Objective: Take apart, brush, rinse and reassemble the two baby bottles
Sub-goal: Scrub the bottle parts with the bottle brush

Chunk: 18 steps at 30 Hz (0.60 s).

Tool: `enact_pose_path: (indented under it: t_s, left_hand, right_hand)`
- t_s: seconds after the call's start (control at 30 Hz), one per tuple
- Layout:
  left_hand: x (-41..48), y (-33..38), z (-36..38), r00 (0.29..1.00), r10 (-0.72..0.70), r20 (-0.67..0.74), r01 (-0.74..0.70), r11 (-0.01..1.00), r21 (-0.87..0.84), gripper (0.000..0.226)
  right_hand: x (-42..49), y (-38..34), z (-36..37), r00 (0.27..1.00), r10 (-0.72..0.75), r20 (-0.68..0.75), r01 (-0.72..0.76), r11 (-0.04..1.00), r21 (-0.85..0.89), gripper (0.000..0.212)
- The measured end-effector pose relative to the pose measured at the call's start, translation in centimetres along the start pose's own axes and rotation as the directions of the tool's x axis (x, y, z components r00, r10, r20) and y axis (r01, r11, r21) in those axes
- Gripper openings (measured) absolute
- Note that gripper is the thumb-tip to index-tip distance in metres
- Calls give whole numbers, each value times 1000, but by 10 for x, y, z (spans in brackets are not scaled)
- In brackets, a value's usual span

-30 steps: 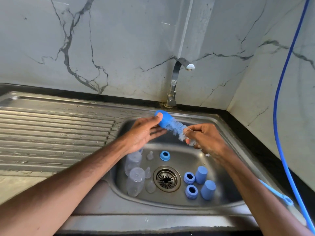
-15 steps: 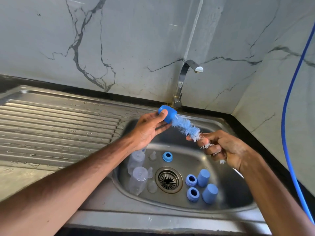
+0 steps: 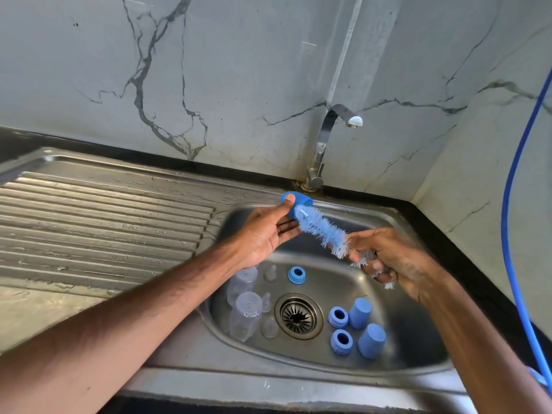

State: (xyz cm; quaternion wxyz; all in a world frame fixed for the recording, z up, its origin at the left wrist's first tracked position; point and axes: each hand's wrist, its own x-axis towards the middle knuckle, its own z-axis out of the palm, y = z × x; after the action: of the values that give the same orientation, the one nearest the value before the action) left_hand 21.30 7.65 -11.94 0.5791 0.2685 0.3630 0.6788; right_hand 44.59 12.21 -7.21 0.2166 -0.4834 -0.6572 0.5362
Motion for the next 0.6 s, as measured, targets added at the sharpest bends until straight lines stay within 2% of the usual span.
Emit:
enact_pose_path:
  t_s: [0.1, 0.23, 0.33, 0.43, 0.5, 0.6]
  left_hand:
    - [0, 3, 0, 1000, -13, 19, 13, 1000, 13, 47]
    - [0, 6, -4, 1000, -4, -5, 4, 1000, -17, 44]
    - [0, 4, -7, 999, -3, -34, 4, 1000, 5, 44]
    - [-2, 4, -7, 999, -18, -30, 18, 1000, 7, 36]
    - [-3, 5, -4, 999, -43, -12, 43, 999, -16, 31]
    - [-6, 4, 2, 996, -85, 29, 87, 995, -56, 39]
  right_hand:
    - [-1, 0, 1, 999, -20, -29, 18, 999, -46, 15]
    - [-5, -2, -4, 996, -50, -71, 41, 990, -133, 13]
    - [-6, -5, -8, 975, -148, -167, 122, 980, -160, 10]
    - [-7, -9, -8, 919, -309, -245, 259, 941, -217, 11]
    - [-9, -10, -2, 900, -389, -197, 351, 914, -205, 12]
    - [-9, -8, 14, 883, -465, -62, 440, 867, -235, 19]
